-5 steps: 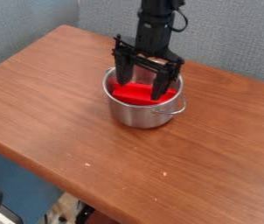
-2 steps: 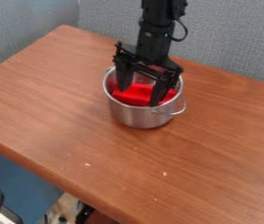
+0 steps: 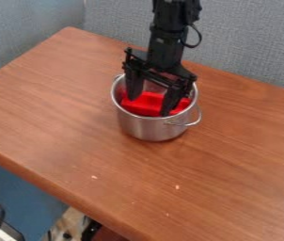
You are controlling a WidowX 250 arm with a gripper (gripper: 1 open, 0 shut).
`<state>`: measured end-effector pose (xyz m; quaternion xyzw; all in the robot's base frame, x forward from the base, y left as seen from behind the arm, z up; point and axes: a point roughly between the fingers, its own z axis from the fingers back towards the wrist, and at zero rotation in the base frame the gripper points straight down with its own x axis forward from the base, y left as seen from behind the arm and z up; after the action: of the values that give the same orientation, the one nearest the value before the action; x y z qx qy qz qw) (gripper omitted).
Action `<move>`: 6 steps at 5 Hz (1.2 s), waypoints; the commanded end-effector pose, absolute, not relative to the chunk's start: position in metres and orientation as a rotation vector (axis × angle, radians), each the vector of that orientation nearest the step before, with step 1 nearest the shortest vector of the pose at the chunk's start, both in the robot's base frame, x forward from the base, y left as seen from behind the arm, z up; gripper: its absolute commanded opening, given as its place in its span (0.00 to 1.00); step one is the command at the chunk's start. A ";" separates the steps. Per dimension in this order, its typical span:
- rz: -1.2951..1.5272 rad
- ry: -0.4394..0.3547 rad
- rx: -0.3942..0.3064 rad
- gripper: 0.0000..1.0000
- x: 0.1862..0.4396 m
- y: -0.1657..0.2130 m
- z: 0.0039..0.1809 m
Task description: Move the red object from the metal pot to the table
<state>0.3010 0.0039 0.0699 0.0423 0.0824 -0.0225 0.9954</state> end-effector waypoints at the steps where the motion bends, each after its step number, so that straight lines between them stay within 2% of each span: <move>1: -0.038 0.134 0.092 1.00 0.305 0.006 0.075; 3: -0.036 0.124 0.091 1.00 0.308 0.007 0.070; 4: -0.035 0.118 0.092 0.00 0.309 0.007 0.068; 5: -0.034 0.116 0.092 0.00 0.310 0.008 0.068; 6: -0.035 0.113 0.094 1.00 0.311 0.007 0.067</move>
<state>0.3071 0.0039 0.0601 0.0431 0.0706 -0.0186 0.9964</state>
